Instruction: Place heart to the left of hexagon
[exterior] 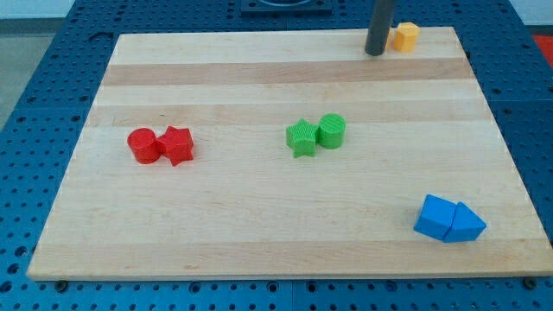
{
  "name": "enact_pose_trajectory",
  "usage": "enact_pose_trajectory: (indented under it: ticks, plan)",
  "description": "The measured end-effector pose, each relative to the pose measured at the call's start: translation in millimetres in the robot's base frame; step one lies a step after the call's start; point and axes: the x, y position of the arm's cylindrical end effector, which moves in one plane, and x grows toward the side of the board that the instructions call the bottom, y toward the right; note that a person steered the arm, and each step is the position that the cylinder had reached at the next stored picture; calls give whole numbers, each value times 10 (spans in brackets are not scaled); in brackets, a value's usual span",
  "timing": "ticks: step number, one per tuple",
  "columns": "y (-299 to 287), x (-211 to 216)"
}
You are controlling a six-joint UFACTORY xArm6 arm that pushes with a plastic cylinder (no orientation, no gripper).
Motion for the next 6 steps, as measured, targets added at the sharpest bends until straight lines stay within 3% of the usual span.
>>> enact_pose_trajectory:
  ticks: [1, 4, 6]
  plan:
    - [-86, 274]
    - [-146, 309]
    - [-1273, 768]
